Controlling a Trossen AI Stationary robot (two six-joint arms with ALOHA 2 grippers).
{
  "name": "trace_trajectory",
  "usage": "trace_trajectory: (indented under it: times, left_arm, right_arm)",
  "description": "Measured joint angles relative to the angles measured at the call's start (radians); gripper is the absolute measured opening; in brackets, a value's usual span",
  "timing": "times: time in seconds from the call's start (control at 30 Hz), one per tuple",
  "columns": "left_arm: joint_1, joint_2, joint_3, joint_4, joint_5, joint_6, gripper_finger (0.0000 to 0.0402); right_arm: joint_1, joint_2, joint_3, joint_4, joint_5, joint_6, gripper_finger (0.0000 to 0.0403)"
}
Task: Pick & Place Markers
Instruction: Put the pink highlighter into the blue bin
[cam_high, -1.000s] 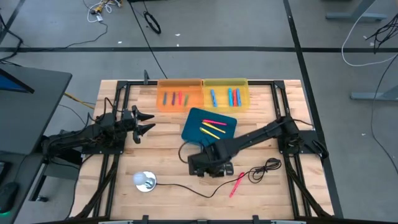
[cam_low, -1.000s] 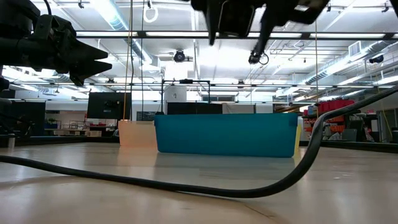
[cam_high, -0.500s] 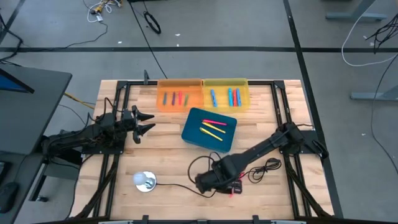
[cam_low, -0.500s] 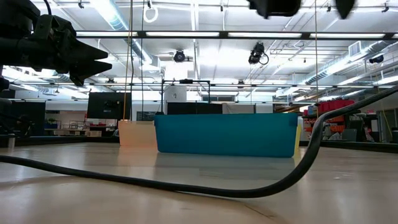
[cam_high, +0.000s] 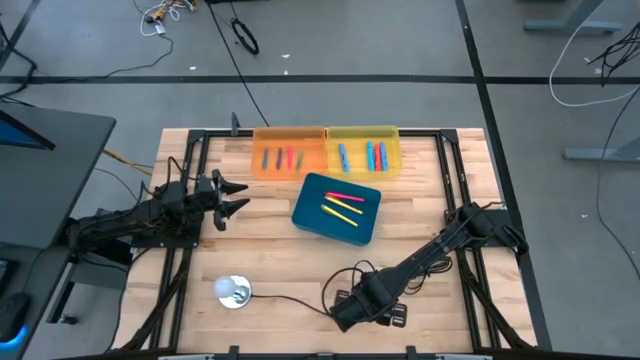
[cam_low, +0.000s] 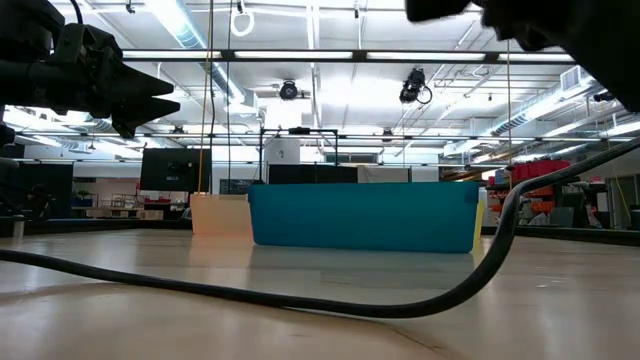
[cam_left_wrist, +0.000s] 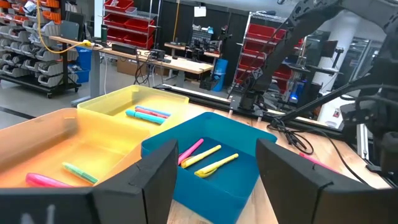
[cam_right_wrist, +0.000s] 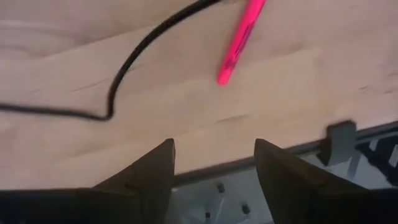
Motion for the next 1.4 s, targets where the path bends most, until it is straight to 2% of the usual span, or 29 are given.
trace_trajectory:
  times: [0.67, 1.07, 1.2, 1.4]
  left_arm:
    - [0.0, 0.0, 0.0, 0.0, 0.0, 0.0, 0.0222]
    - [0.0, 0.0, 0.0, 0.0, 0.0, 0.0, 0.0222]
    - [0.0, 0.0, 0.0, 0.0, 0.0, 0.0, 0.0222]
    - [0.0, 0.0, 0.0, 0.0, 0.0, -0.001, 0.0222]
  right_arm:
    - [0.024, -0.002, -0.249, 0.088, 0.001, 0.018, 0.0219]
    - [0.014, -0.09, -0.447, 0.293, 0.022, 0.0, 0.0217]
    - [0.013, -0.096, -0.466, 0.336, 0.029, -0.02, 0.02]
    - [0.012, -0.101, -0.468, 0.352, 0.039, -0.034, 0.0143]
